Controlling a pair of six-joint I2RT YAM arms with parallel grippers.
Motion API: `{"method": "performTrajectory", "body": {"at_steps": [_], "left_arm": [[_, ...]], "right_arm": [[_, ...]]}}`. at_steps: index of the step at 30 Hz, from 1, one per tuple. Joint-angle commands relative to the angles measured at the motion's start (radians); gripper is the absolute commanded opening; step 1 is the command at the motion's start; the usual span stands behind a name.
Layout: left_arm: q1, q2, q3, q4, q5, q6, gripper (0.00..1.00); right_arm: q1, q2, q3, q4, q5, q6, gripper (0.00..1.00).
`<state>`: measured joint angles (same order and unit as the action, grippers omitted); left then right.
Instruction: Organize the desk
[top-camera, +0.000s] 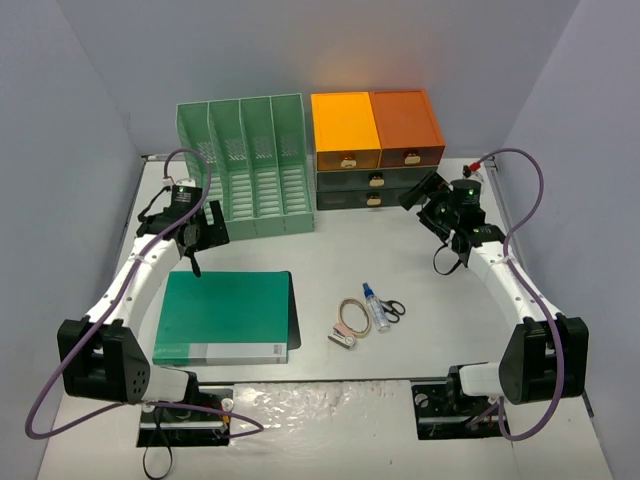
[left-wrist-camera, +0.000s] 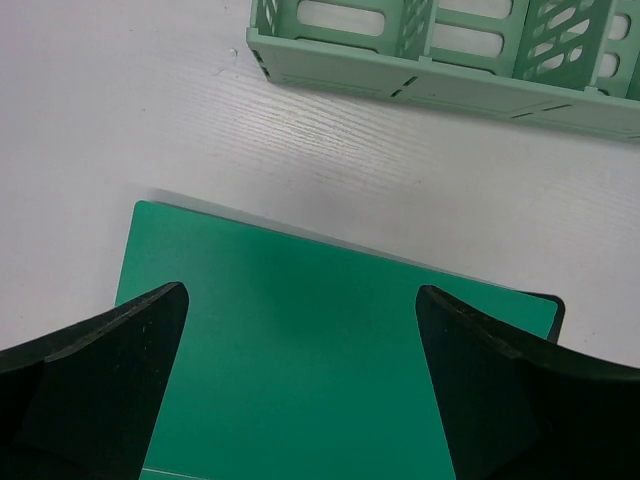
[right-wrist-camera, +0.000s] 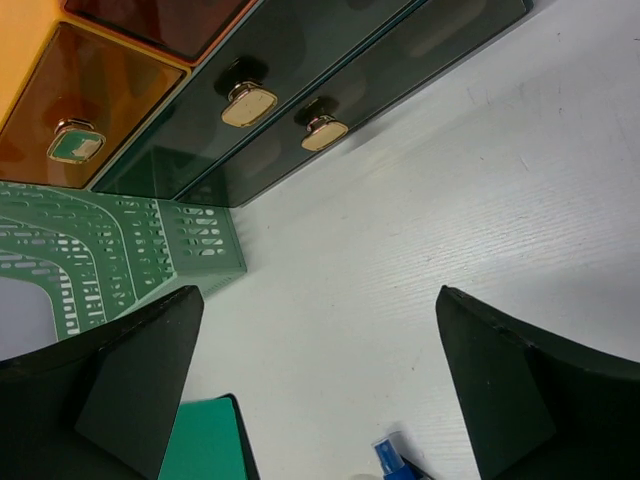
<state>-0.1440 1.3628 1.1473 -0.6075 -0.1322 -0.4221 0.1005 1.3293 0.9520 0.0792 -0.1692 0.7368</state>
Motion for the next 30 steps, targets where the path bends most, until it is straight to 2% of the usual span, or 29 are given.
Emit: {"method": "performTrajectory", "body": {"at_steps": [1,6,10,14,20,25,30], "left_arm": [[0.0,-0.064,0.004,-0.013,-0.017,0.013,0.97],[-0.001,-0.086,-0.013,-0.041,-0.035,-0.008,0.97],[-0.007,-0.123,-0.049,-0.07,-0.056,-0.031,0.97],[-0.025,-0.158,-0.079,-0.11,-0.093,-0.06,0.97],[-0.044,-0.199,-0.104,-0.178,-0.15,-0.112,0.97],[-0.049,-0.258,-0.14,-0.22,-0.156,-0.154,0.97],[-0.053,-0.293,-0.174,-0.261,-0.149,-0.181,0.97]], "right_arm": [[0.024,-0.062,0.026,0.021,0.01,-0.033,1.0],[0.033,-0.014,0.039,-0.015,-0.061,-0.024,1.0],[0.104,0.01,0.016,-0.004,-0.071,-0.015,1.0],[0.214,0.022,-0.021,0.061,-0.074,0.012,1.0],[0.445,0.088,-0.055,0.169,-0.032,0.065,1.0],[0.583,0.142,-0.09,0.241,-0.016,0.099,1.0],[0.655,0.163,-0.154,0.33,-0.018,0.149,1.0]]}}
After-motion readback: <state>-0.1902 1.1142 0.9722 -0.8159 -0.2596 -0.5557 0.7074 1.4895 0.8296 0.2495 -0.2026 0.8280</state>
